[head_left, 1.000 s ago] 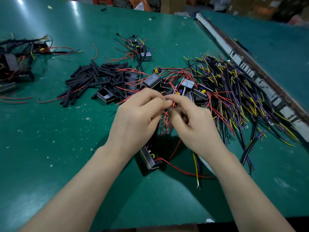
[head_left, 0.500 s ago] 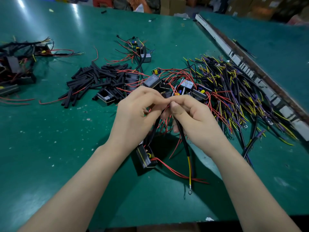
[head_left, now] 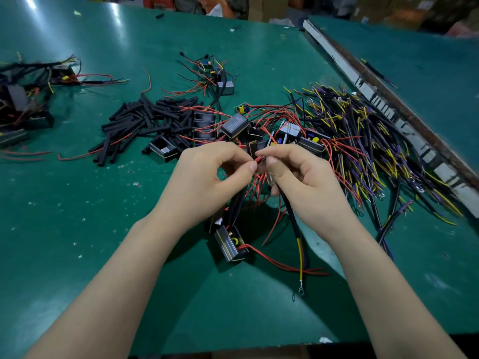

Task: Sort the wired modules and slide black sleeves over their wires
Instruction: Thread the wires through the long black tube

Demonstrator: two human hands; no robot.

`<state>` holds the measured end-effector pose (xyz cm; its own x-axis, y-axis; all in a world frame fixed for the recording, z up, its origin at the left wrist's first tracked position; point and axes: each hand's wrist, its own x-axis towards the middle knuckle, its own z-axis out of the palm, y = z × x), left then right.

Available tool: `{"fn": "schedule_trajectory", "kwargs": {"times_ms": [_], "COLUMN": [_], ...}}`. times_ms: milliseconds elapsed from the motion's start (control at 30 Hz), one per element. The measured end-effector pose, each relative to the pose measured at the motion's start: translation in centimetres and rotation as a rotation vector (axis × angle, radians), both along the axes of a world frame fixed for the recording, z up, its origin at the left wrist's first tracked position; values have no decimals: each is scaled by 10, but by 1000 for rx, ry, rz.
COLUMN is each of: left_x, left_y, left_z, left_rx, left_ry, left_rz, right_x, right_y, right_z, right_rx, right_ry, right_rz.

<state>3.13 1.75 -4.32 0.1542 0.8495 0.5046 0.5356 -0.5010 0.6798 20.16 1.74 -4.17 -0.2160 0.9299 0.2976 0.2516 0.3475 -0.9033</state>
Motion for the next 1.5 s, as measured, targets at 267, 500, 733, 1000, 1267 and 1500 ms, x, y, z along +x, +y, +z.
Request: {"fn": "schedule_trajectory", "kwargs": {"times_ms": [267, 500, 733, 1000, 1267, 1500], "left_x": [3, 2, 6, 8, 10, 13], "left_y": [2, 1, 1, -1, -1, -3], "left_z": [-3, -4, -1, 0, -1, 0], "left_rx": [-37, -112, -298, -331, -364, -367], "left_ry": [-46, -85, -275, -341, -386, -419], "left_rz": [-10, 13, -50, -82, -80, -97], "right_x": [-2, -4, -2, 0, 2, 3], "right_y": [-1, -3, 1, 2, 2, 2], "right_z": [-1, -3, -8, -12, -12, -11], "right_rx": [15, 59, 302, 530, 551, 533], "right_ry": [-10, -25, -162, -317, -382, -356], "right_rz": [-29, -26, -78, -150, -188, -146]}}
